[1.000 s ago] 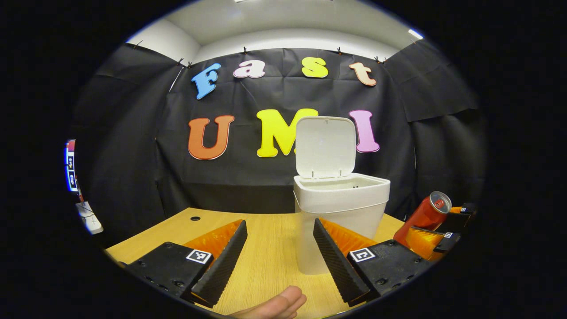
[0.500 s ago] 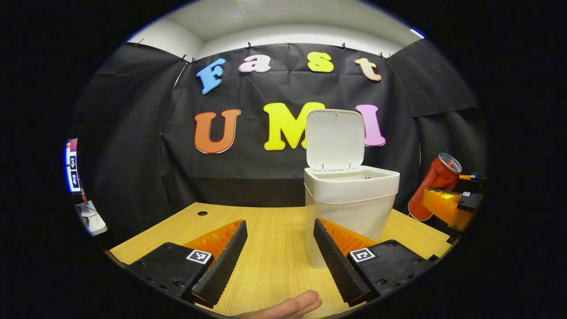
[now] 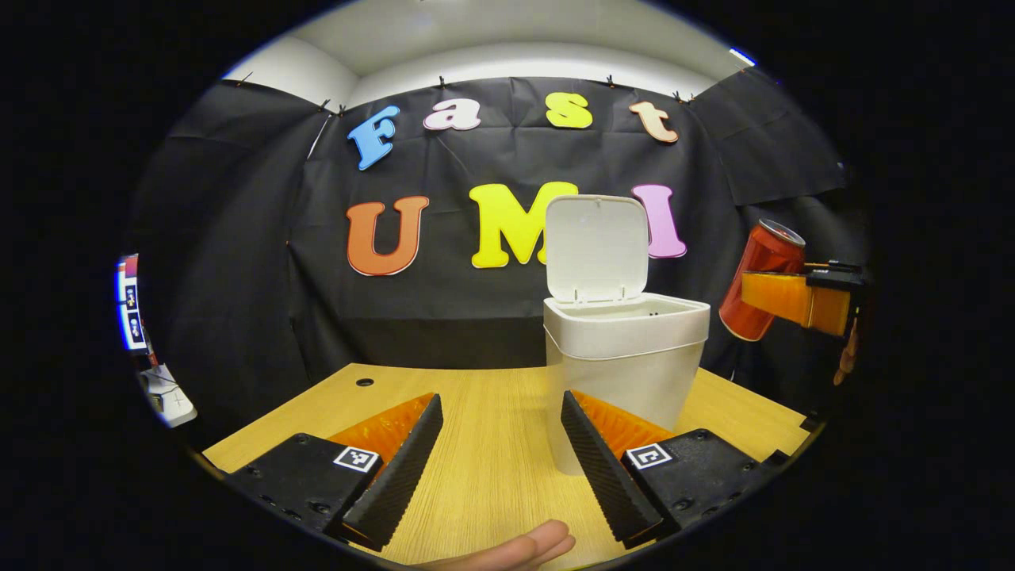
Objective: Press the lid of the desktop garbage bin to open it, pick up the crumpled paper on the desktop and throw it into the bin, then pick up the pop can on the desktop and drop it into the bin, and finally close the garbage bin lid.
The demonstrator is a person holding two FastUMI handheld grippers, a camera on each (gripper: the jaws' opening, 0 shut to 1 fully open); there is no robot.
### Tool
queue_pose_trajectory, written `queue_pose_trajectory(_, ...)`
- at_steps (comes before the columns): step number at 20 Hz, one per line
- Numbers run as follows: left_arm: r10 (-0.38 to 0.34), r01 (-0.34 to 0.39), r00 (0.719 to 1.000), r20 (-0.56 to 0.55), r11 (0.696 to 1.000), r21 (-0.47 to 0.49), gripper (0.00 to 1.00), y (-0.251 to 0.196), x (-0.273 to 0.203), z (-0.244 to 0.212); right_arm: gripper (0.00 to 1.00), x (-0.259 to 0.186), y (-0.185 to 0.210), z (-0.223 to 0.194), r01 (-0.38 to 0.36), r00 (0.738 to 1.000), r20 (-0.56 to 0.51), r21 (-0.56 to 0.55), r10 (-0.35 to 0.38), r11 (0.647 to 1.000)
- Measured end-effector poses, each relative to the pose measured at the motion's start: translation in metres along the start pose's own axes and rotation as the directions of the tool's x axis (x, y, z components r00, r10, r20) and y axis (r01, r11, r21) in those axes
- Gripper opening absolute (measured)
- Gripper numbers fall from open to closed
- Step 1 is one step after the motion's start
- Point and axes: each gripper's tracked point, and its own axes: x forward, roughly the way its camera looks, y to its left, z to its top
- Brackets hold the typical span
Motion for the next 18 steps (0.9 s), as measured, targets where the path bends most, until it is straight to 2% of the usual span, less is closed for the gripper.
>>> queue_pose_trajectory(4,-0.02,0.019,0.999,-0.043,0.999,-0.027,0.97,-0.003,0.006,-0.008,0.81,0.017,-0.011,0.023,-0.007,1.0,-0.01,0.028,0.007,1.0)
queue_pose_trajectory(8,-0.009,0.009,0.999,-0.04,1.0,0.001,0.98,-0.002,0.005,-0.007,0.81,0.042,-0.012,0.038,-0.009,1.0,-0.019,0.034,0.01,0.999)
queue_pose_trajectory(14,-0.013,0.014,1.0,-0.018,0.999,0.036,0.97,-0.005,0.003,-0.004,0.81,0.104,0.0,0.046,-0.01,0.999,-0.037,0.058,0.012,0.998)
queue_pose_trajectory(18,-0.013,0.013,1.0,-0.018,0.999,0.03,0.97,-0.002,0.003,-0.003,0.81,0.153,0.018,0.029,-0.026,0.988,-0.148,0.083,0.038,0.996)
